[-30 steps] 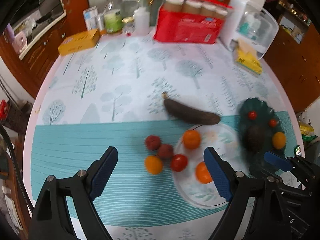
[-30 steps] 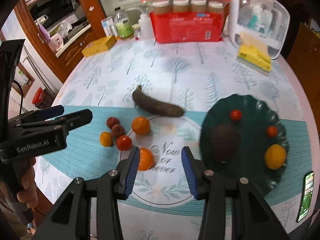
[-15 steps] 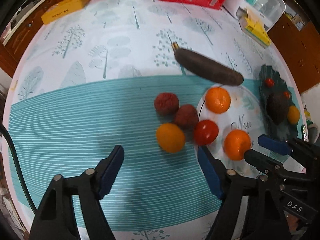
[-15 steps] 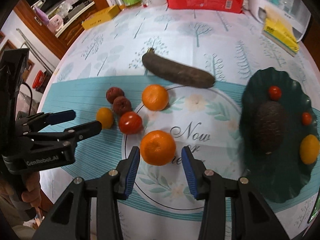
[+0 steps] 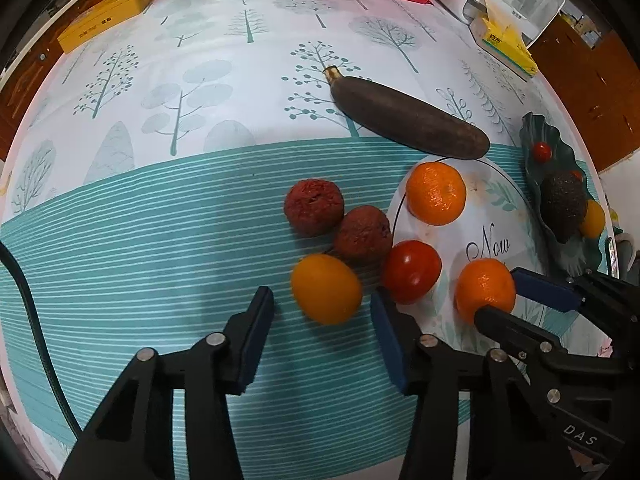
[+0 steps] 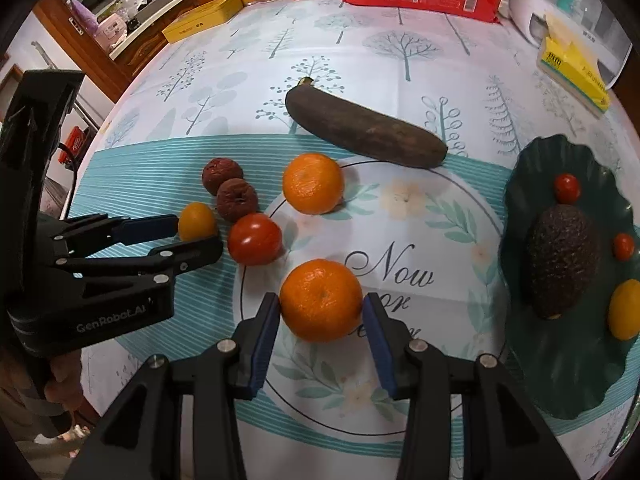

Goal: Organize fruits
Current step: 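Grasp a mandarin with the right tool while the left tool grasps a small orange, then carry the mandarin in the right tool and orange in the left tool over the green plate, then open the right tool releasing the mandarin while the left tool releases the orange, then withdraw both tools from the plate toward the lychees and mandarin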

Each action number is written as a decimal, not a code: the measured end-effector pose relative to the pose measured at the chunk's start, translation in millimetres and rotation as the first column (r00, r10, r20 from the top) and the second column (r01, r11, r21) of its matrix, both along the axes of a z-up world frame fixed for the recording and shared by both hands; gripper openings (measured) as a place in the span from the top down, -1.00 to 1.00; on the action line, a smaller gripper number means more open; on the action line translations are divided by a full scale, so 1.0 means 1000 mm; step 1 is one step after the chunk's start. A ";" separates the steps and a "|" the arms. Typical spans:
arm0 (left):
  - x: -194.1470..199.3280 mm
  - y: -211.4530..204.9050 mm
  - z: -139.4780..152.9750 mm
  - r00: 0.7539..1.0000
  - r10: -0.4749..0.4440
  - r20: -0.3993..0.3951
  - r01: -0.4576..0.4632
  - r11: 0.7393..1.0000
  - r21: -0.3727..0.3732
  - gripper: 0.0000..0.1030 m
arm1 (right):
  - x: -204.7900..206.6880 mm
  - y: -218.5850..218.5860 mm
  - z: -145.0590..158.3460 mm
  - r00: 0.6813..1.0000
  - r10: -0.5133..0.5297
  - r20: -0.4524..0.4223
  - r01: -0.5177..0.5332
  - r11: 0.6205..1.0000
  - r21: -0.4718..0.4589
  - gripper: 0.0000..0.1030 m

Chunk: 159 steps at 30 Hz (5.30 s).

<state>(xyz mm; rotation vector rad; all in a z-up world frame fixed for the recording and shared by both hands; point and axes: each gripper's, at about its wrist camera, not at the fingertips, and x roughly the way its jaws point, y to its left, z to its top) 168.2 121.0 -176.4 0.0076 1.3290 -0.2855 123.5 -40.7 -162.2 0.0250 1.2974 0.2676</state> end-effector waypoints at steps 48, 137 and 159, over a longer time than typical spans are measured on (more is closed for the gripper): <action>-0.059 -0.135 0.187 0.948 -0.112 0.297 0.157 0.979 -0.130 0.39 | -0.053 -0.115 0.157 0.941 -0.142 0.306 0.100 0.984 0.149 0.13; -0.058 -0.260 0.132 0.982 -0.022 0.188 0.044 0.992 -0.116 -0.55 | -0.009 -0.266 0.096 0.971 -0.132 0.199 0.132 0.991 0.016 0.10; -0.100 -0.110 0.245 0.914 0.010 0.407 0.049 0.990 -0.134 -0.55 | -0.055 -0.165 0.212 0.908 -0.193 0.372 0.176 0.981 0.080 0.10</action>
